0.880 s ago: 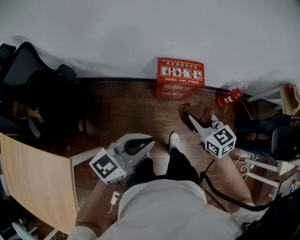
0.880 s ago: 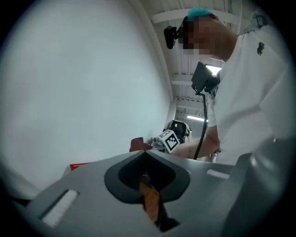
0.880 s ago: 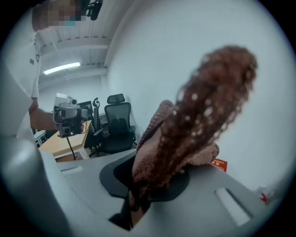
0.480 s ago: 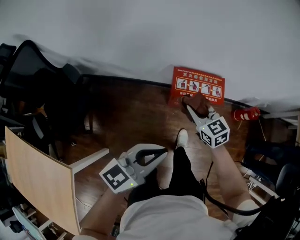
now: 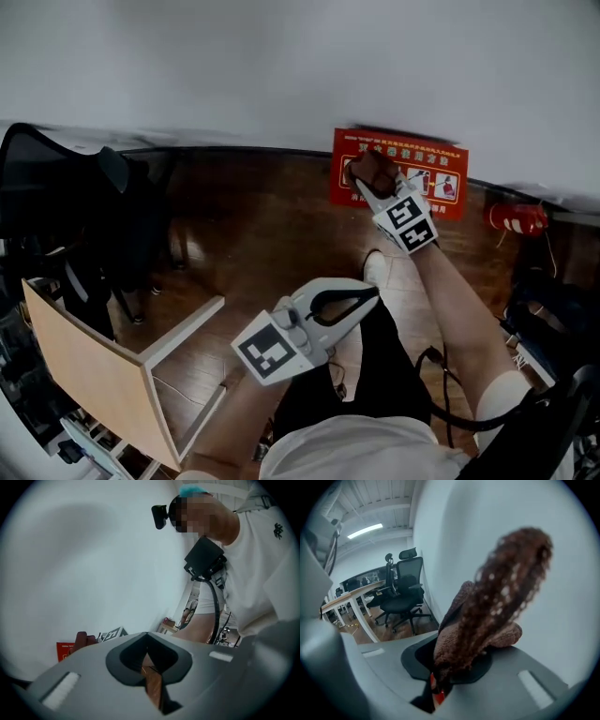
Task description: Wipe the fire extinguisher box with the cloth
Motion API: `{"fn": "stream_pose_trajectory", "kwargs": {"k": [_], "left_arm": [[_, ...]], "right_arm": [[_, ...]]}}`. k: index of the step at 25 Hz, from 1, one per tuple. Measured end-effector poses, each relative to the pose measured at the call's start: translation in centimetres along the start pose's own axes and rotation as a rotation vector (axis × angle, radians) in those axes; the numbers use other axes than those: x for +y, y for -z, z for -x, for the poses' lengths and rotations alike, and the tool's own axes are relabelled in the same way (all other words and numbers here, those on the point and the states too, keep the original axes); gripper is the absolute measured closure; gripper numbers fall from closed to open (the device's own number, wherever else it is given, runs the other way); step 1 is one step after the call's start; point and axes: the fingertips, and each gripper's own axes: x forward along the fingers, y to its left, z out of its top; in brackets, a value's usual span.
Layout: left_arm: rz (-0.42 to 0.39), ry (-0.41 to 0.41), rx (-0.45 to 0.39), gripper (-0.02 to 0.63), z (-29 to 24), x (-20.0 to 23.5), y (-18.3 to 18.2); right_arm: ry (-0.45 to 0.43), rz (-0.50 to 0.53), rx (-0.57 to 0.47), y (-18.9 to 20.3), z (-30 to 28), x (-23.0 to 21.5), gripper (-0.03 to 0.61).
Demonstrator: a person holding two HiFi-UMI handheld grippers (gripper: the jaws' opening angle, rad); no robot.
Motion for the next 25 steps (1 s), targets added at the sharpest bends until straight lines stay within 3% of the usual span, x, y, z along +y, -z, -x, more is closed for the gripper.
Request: {"fn": "stream_pose_trajectory", "kwargs": {"k": [7,14,20,25], "left_arm": [[0.021,0.091,0.052,0.615,-6.0,1.1,1.0],[0.029,0.174,0.127,0.615,-11.0,1.1,1.9],[0.014,0.234,0.189,0.615,-14.9,1.3,2.2],[-0.002,0.261,0.207,0.615,-18.2,2.0,2.4]], "right_arm": [[0.086,-0.092,0.045,6.6,3.5,-7.3,0.537],[0.183,-0.165,0.071,12.2,10.6,-13.1,0.537],[0.240,-0.297,-0.012,16.3,15.4,-17.1,0.537],[0.181,-0.380,-0.124,18.6,16.2,-18.5,0.537]]}}
